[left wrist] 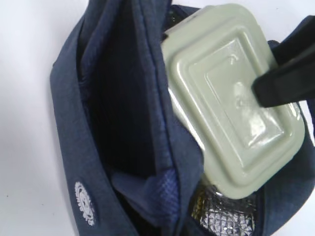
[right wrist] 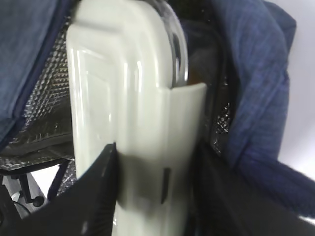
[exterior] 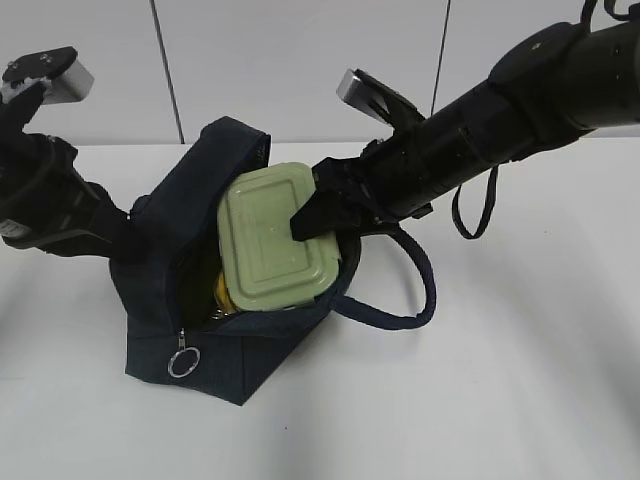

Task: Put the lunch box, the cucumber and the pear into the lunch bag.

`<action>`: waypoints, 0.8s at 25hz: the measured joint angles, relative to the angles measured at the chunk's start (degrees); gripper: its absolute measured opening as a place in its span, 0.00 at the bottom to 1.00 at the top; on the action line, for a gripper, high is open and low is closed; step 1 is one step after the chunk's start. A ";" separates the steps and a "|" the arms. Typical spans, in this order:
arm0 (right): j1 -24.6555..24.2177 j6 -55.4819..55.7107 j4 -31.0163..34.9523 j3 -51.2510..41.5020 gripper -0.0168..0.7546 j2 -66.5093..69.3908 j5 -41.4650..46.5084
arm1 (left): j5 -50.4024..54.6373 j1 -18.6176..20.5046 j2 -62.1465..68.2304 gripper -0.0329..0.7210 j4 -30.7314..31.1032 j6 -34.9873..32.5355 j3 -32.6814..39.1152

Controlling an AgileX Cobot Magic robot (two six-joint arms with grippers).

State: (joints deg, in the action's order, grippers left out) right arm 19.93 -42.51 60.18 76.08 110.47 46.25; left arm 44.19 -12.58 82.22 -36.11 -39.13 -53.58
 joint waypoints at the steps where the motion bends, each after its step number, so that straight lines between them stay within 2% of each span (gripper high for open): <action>1: 0.04 0.38 -0.09 0.00 0.43 0.00 0.00 | 0.00 0.00 0.00 0.02 0.00 0.00 0.00; 9: 3.18 -1.57 1.25 2.14 0.44 0.38 -1.37 | -0.12 0.00 0.00 0.02 0.05 0.00 0.00; 13: 4.75 -4.57 4.71 6.41 0.58 0.92 2.53 | -0.25 0.00 0.00 0.02 0.11 0.00 0.00; 15: 4.75 -4.93 5.50 9.67 0.62 0.92 5.22 | -0.41 0.05 0.00 0.02 0.23 0.00 0.00; 17: 4.75 -4.32 4.79 12.32 0.63 0.81 7.23 | -0.20 0.05 0.00 0.02 0.05 0.00 0.00; 20: 4.75 -0.89 -0.52 14.77 0.63 0.20 8.63 | 0.03 0.05 0.00 0.02 0.12 0.00 0.00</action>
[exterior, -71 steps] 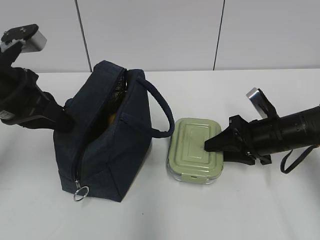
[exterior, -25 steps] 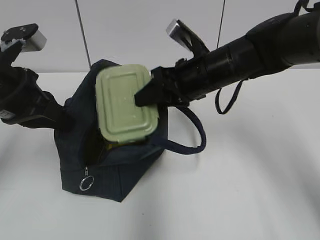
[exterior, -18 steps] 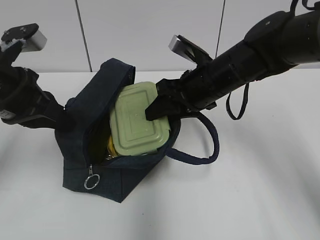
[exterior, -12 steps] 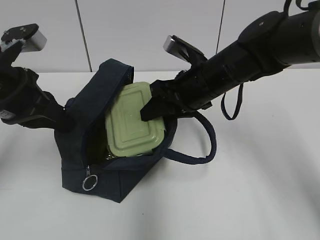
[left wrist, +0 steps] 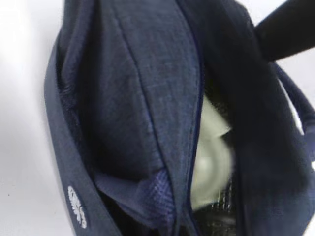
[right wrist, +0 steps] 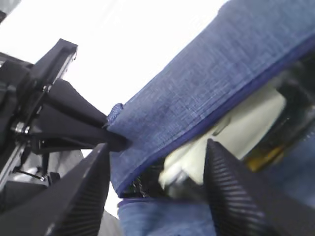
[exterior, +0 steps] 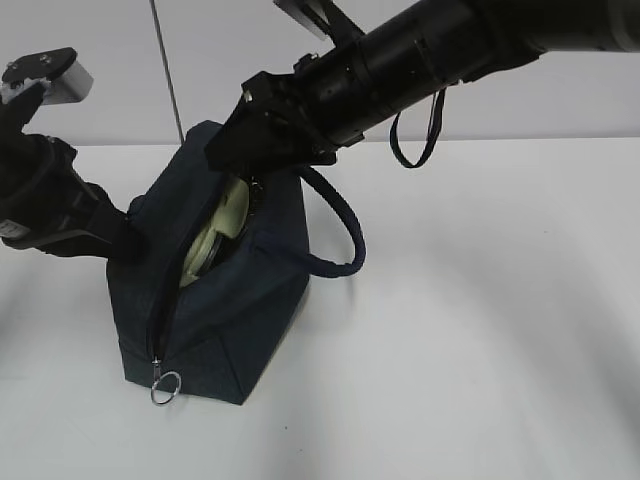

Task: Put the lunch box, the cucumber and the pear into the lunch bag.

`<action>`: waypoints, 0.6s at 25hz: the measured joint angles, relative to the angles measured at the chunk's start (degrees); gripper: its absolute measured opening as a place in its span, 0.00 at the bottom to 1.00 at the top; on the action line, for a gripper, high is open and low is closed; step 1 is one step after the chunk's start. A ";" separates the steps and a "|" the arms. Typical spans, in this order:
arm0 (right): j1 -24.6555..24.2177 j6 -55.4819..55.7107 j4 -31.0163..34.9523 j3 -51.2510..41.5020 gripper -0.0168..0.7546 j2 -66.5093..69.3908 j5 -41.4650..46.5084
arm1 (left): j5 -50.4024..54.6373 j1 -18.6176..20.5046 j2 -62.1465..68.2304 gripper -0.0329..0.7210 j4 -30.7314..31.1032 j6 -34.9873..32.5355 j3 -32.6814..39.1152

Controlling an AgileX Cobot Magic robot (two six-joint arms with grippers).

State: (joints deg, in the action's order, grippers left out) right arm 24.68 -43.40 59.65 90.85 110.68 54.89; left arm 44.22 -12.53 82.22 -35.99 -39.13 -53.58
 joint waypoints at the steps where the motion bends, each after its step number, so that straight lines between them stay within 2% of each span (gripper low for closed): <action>1: 0.00 1.75 -2.40 0.18 0.63 -0.38 0.12 | 0.00 0.00 0.00 0.02 0.00 0.00 0.00; 5: 0.00 10.09 -13.74 0.42 0.61 -1.31 0.12 | 0.00 0.00 0.00 0.02 0.00 0.00 0.00; 7: 0.00 12.61 -17.25 0.42 0.60 -1.31 -0.33 | 0.00 0.00 0.00 0.02 0.00 0.00 0.00; 15: 0.00 16.09 -19.39 0.46 0.59 -0.70 -3.98 | 0.00 0.00 0.00 0.02 0.00 0.00 0.00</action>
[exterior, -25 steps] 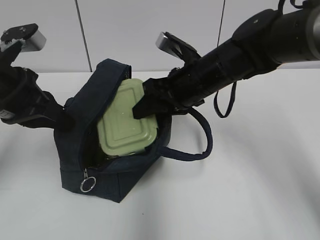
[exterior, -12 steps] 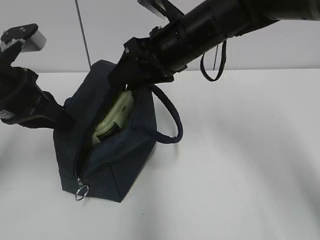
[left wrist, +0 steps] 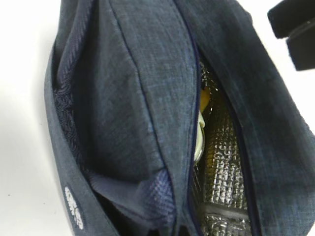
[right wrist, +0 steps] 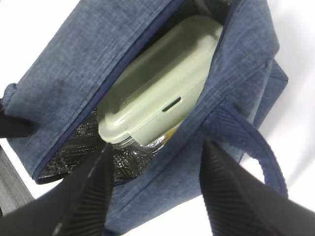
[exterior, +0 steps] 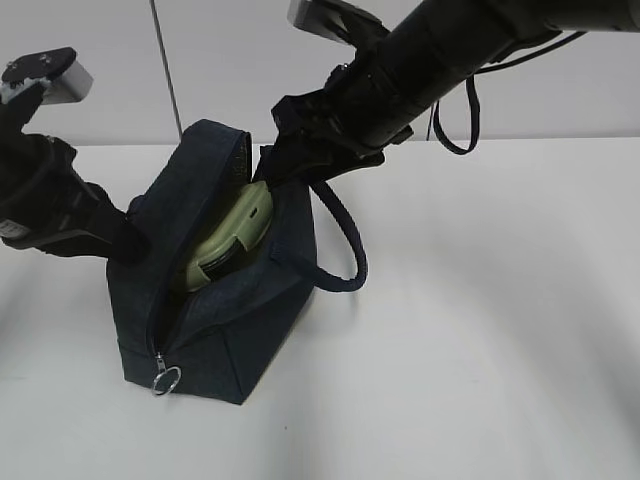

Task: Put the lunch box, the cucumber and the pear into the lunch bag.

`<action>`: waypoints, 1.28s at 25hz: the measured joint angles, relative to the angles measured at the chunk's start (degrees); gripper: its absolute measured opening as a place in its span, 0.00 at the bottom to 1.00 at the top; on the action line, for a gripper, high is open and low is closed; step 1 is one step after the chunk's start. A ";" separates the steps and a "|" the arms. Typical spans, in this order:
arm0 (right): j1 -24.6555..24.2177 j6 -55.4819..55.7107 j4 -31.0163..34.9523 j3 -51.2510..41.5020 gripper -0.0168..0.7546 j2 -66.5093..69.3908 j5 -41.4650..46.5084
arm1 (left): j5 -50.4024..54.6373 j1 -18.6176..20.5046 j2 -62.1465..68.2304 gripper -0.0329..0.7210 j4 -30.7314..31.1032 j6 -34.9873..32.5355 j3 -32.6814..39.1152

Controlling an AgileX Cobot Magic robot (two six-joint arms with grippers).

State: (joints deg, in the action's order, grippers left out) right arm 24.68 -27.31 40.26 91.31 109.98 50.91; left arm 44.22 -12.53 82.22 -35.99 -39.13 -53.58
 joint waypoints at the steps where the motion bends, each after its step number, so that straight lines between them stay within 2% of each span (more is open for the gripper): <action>1: 0.00 0.17 -0.10 0.00 0.59 0.78 -0.12 | 0.00 0.00 0.00 0.02 0.00 0.00 0.00; 4: 0.00 0.58 -0.20 0.00 0.58 3.33 -1.13 | 0.06 0.00 0.00 0.02 0.00 0.00 0.00; 7: 0.00 0.74 -0.20 0.09 0.48 4.90 -2.07 | 0.06 0.00 0.00 0.02 0.00 0.00 0.00; 8: 0.00 0.83 -0.20 0.09 0.41 5.27 -2.07 | 0.06 0.00 0.00 0.02 0.00 0.00 0.00; 10: 0.02 0.83 -0.64 0.09 0.18 5.37 -1.95 | 0.08 0.00 0.00 0.02 0.00 0.00 0.00; 12: 0.02 0.83 -0.89 0.09 0.07 5.24 -1.47 | 0.08 0.00 0.00 0.02 0.00 0.00 0.00; 13: 0.02 0.83 -1.01 0.09 0.05 4.97 -1.17 | 0.19 0.00 0.10 0.02 0.00 0.00 -0.15; 17: 0.02 0.83 -1.24 -4.35 0.04 0.90 -2.79 | 2.61 0.00 1.99 0.02 0.00 0.05 -3.17; 22: -0.26 0.24 -1.37 -16.99 0.03 -8.81 -11.23 | 4.60 -0.80 4.58 0.02 -0.10 0.30 -7.57; 29: -6.70 -0.61 -1.50 -22.42 0.03 -15.55 -9.65 | 3.52 -8.16 9.73 0.02 -0.56 2.23 -12.79; 32: -7.57 -2.42 -2.75 -22.62 0.04 -15.77 -8.57 | 1.60 -9.94 10.69 0.03 -0.73 3.82 -13.88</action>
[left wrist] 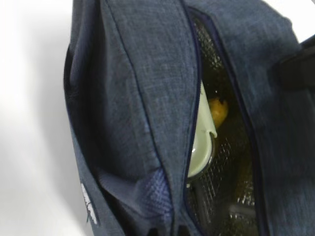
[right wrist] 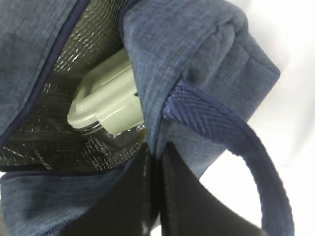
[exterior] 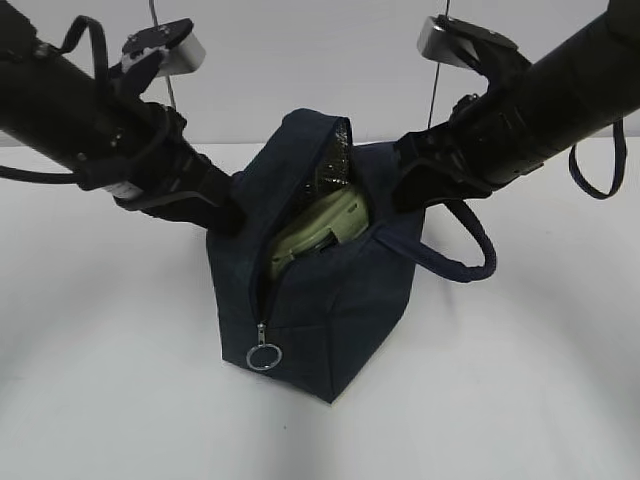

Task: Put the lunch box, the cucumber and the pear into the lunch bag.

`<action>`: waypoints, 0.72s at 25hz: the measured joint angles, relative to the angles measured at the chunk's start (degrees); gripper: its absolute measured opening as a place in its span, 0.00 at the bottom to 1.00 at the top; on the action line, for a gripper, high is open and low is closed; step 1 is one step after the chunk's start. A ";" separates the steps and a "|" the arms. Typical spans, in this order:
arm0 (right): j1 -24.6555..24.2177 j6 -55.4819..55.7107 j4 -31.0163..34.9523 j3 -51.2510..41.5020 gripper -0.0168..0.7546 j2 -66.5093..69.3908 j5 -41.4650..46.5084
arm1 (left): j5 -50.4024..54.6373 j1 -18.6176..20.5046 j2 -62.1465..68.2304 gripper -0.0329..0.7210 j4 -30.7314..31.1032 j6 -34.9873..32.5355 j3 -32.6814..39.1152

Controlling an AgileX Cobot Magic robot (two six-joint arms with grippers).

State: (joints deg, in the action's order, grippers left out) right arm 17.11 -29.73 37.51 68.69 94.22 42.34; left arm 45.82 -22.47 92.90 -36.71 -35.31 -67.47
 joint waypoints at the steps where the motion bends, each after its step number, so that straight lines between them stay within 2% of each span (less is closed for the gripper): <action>1: 0.00 -0.36 -0.12 0.00 0.08 0.00 0.37 | -0.21 -0.07 0.12 0.05 0.00 0.30 -0.18; 3: 0.00 -0.89 -0.12 0.00 0.21 0.00 0.53 | -0.28 -0.07 0.12 0.14 0.00 0.52 -0.45; 6: 0.00 -2.02 -0.12 0.00 0.53 -0.61 0.62 | 0.01 -0.07 0.12 0.37 -0.07 0.58 -0.51; 8: 0.00 -2.98 -0.12 0.00 0.65 -1.54 0.62 | -0.06 -0.07 -0.29 0.48 -0.07 0.58 -0.51; 11: 0.00 -3.47 -0.25 -0.21 0.67 -4.30 -0.06 | -2.79 -0.07 -2.62 0.54 -0.15 -0.12 0.45; 14: 1.71 -5.05 -0.34 -2.90 0.62 -9.31 -4.37 | -10.92 -0.77 -8.63 0.55 -0.80 -2.58 5.36; 18: 9.72 -6.43 -0.22 -11.67 0.55 -18.03 -16.42 | -26.14 -5.10 -18.68 0.55 -3.13 -4.93 15.19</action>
State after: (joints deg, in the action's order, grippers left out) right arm 26.83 -36.16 37.29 57.02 76.18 25.92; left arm 19.68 -27.56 74.23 -39.84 -40.24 -52.27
